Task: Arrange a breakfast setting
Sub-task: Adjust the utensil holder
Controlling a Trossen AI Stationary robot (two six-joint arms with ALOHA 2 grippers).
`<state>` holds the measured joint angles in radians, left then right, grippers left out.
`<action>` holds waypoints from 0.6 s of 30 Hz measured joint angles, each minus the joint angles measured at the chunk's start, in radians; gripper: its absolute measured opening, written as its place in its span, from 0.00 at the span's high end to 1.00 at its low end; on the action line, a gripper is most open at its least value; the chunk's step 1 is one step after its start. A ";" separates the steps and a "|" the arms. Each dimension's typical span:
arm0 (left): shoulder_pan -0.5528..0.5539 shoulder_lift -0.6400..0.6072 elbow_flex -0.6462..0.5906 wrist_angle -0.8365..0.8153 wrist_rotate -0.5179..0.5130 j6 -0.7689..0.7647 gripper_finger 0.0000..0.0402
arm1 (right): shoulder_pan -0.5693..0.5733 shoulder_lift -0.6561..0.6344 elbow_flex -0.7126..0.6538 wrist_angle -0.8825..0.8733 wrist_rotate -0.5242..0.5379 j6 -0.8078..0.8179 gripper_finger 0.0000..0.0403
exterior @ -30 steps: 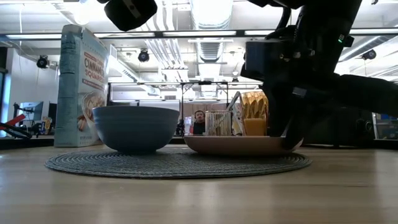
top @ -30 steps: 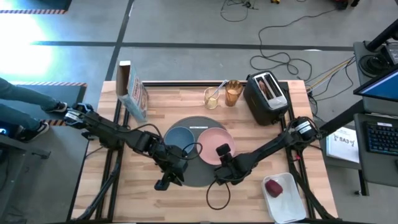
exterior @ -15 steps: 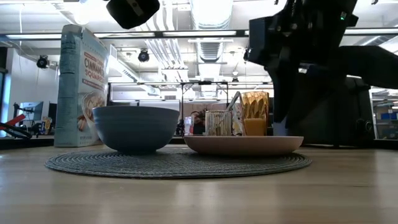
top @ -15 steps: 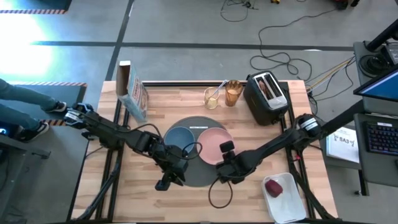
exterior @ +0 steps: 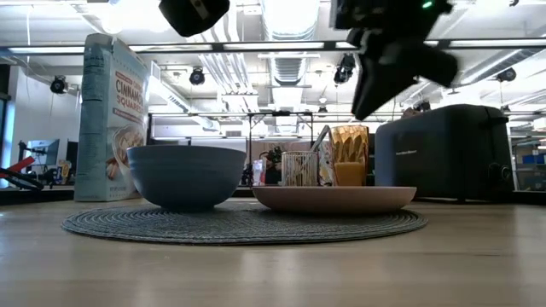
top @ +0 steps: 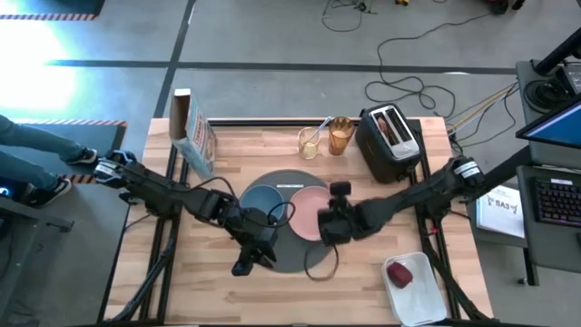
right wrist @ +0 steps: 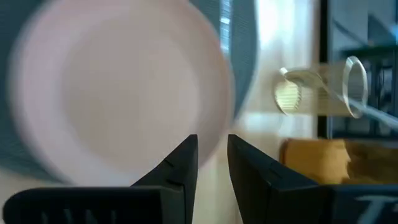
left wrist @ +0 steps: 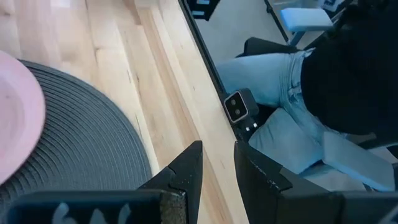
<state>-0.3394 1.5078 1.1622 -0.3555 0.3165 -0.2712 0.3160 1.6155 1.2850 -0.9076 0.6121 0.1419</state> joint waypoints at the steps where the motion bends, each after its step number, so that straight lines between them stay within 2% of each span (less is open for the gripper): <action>1: 0.003 0.000 0.000 0.000 -0.004 0.000 0.81 | -0.024 -0.007 0.000 0.000 -0.001 0.006 0.80; 5: 0.022 0.000 0.000 0.000 -0.003 0.019 0.81 | -0.127 -0.024 0.000 0.003 -0.014 -0.007 0.75; 10: 0.077 -0.015 0.000 -0.011 0.009 0.060 0.81 | -0.249 -0.027 0.000 0.054 -0.030 -0.104 0.68; 18: 0.207 -0.046 0.000 -0.027 0.015 0.160 0.81 | -0.403 -0.027 0.000 0.219 -0.148 -0.473 0.65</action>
<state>-0.1325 1.4615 1.1622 -0.3821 0.3318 -0.1113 -0.0872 1.5883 1.2850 -0.6885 0.4640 -0.3306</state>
